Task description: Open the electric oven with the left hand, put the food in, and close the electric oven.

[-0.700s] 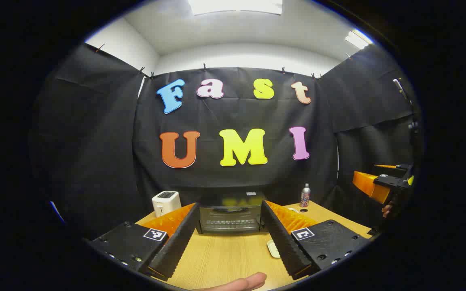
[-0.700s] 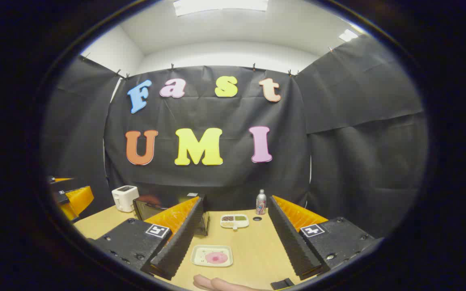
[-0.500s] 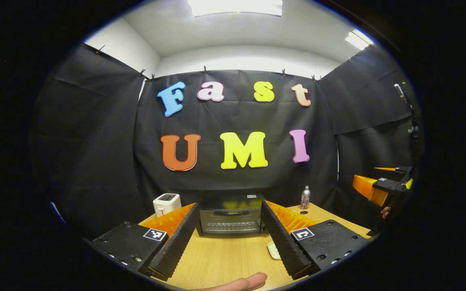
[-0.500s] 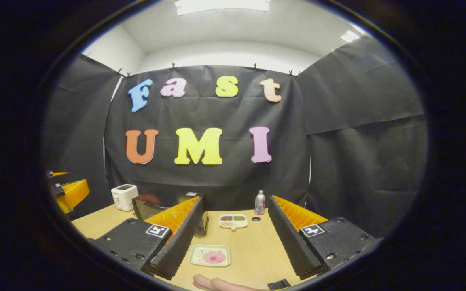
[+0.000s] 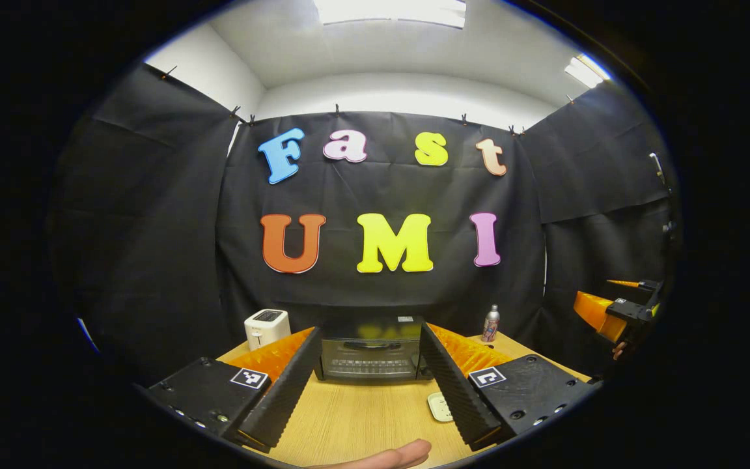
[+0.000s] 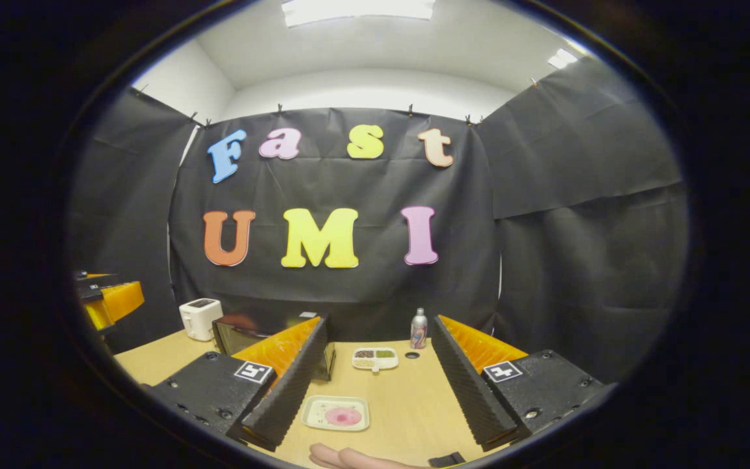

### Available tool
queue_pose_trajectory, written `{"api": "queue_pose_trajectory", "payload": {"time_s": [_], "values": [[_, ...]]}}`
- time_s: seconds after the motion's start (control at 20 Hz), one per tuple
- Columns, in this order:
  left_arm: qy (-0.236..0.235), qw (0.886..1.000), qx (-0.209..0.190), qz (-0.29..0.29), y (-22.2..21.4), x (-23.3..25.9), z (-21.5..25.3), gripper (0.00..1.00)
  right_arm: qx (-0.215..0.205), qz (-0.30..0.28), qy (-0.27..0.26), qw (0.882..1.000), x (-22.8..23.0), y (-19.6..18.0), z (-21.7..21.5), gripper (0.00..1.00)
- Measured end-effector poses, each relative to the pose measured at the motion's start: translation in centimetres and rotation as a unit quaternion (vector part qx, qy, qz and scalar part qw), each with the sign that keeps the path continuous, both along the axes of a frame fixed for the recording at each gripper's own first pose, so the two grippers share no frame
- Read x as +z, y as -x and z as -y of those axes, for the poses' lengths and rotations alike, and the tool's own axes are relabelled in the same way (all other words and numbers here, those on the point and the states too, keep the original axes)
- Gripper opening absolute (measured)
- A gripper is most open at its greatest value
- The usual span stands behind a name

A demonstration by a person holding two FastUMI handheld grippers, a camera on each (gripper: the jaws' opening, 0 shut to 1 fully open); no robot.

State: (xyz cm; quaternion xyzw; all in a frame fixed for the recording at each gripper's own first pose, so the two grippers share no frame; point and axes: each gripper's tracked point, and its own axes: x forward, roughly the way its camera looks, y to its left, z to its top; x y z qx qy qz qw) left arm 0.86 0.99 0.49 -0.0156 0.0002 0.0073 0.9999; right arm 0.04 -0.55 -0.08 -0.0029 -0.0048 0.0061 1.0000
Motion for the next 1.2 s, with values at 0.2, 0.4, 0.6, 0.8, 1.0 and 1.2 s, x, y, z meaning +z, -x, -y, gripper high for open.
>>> {"api": "queue_pose_trajectory", "payload": {"time_s": [0.2, 0.4, 0.6, 0.8, 1.0, 1.2], "values": [[0.000, 1.000, -0.011, -0.014, -1.5, -1.1, 0.6, 0.96, -0.003, -0.003, 0.006, 1.000, -1.0, -0.6, 0.7, 1.00], [0.000, 0.999, -0.025, -0.025, -5.3, -2.2, 1.4, 0.96, 0.003, -0.012, 0.000, 1.000, -2.2, -1.9, 1.2, 1.00], [0.014, 0.998, -0.037, -0.041, -11.1, -3.8, 1.9, 0.96, 0.001, -0.015, 0.002, 1.000, -2.9, -3.4, 2.3, 1.00], [0.017, 0.997, -0.038, -0.062, -17.2, -6.2, 2.0, 0.96, -0.003, -0.021, 0.004, 1.000, -4.1, -4.8, 4.1, 0.99], [0.027, 0.993, -0.040, -0.104, -23.0, -10.2, 1.5, 0.96, -0.014, -0.027, 0.008, 1.000, -5.1, -5.8, 6.4, 1.00], [0.015, 0.988, -0.013, -0.155, -27.6, -14.0, -0.5, 0.96, -0.030, -0.009, 0.026, 0.999, -4.8, -6.2, 8.5, 1.00]]}}
